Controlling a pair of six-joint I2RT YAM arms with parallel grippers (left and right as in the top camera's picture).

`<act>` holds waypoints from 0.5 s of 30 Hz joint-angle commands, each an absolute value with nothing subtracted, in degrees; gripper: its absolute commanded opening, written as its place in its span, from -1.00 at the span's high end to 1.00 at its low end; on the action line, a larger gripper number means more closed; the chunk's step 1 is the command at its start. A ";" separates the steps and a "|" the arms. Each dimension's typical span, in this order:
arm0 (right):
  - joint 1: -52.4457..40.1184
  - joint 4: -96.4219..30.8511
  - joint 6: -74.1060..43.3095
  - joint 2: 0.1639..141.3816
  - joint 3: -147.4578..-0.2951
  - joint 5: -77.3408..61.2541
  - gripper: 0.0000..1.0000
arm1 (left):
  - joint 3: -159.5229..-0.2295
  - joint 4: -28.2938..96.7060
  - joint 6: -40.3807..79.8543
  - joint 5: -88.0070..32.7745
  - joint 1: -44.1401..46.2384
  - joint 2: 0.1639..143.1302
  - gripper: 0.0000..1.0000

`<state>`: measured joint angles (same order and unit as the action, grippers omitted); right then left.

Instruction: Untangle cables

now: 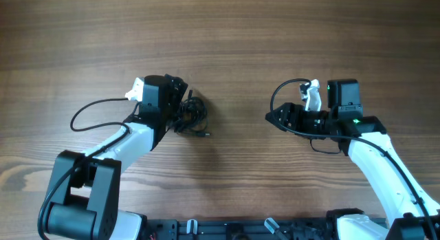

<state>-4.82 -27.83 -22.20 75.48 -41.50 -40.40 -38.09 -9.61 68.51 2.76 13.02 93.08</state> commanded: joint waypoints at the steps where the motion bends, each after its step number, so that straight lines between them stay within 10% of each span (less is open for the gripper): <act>1: -4.93 -27.51 -21.63 74.67 -41.39 -39.83 -0.57 | -37.52 -12.75 69.25 4.08 12.99 93.89 -1.00; 15: -4.93 -27.42 -21.65 74.67 -41.39 -39.81 -0.58 | -37.52 -22.59 66.06 3.49 14.68 100.05 -1.00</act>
<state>-4.82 -27.64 -22.20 75.48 -41.50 -40.40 -37.76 -21.52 67.51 3.09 14.52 98.17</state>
